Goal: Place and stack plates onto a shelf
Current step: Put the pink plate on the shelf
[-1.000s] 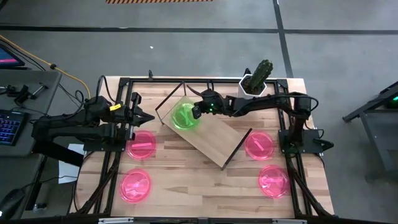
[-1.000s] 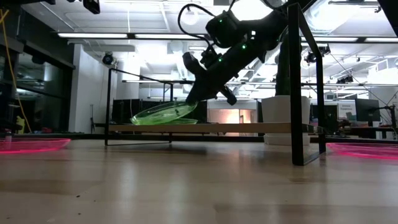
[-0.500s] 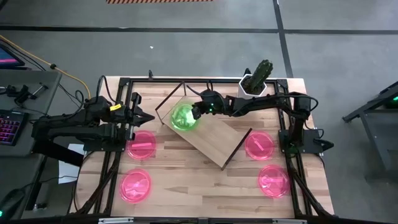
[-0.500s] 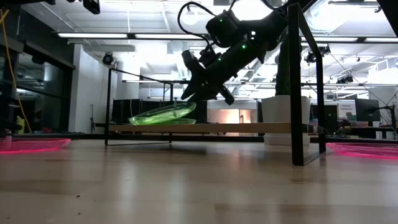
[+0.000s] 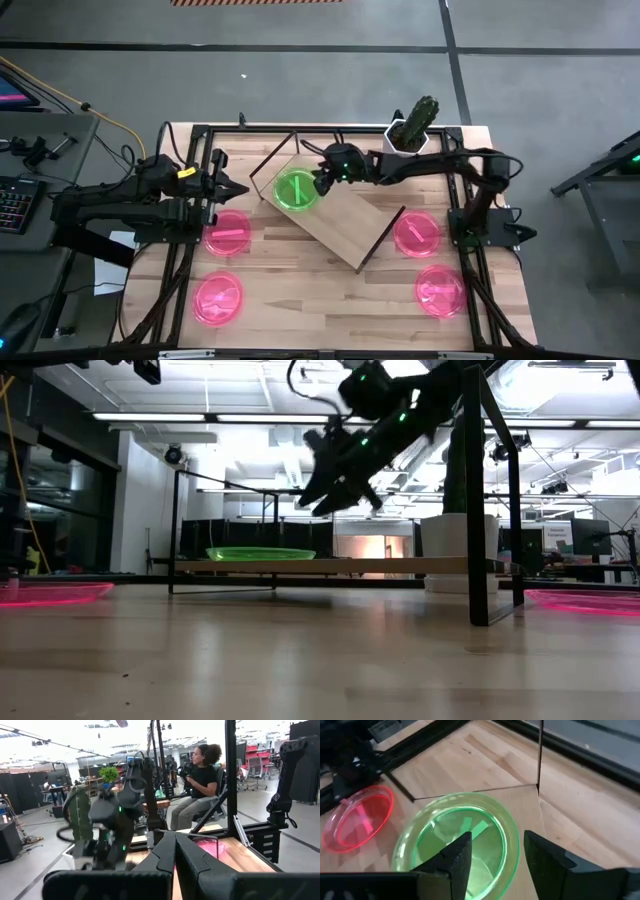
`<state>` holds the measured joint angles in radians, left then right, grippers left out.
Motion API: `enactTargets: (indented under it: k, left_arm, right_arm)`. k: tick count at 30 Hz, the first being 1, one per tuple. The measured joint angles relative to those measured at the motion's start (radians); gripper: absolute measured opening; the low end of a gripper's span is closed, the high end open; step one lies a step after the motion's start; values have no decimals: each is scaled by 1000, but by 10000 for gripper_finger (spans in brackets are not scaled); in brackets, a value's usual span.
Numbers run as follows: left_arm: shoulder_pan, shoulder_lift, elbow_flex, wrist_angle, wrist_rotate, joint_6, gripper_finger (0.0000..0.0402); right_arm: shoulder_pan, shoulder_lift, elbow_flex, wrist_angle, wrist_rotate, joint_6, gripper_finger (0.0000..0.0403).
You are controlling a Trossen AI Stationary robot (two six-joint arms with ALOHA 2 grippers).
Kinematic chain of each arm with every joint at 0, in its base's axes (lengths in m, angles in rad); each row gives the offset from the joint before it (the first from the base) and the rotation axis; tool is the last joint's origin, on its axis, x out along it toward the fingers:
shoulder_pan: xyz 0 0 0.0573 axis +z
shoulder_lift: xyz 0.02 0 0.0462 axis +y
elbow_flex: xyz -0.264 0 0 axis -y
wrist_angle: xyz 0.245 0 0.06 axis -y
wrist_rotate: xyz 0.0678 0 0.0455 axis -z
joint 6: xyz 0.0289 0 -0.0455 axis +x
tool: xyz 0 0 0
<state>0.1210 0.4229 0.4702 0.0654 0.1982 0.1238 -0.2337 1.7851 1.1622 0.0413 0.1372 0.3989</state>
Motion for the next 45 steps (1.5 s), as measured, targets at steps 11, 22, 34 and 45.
enactTargets:
  k: [11,22,34,45]
  left_arm:
    - [0,74,1,8,0,0,0]
    - [0,136,1,37,0,-5,0]
    - [0,133,1,34,0,-16,0]
    - [1,133,1,38,-28,40,0]
  right_arm:
    - [109,-296,1,-465,185,-93,163]
    - [339,-415,1,-680,518,-33,163]
    - [459,-513,-35,-861,702,152,163]
    - [477,-834,-475,3,557,-87,163]
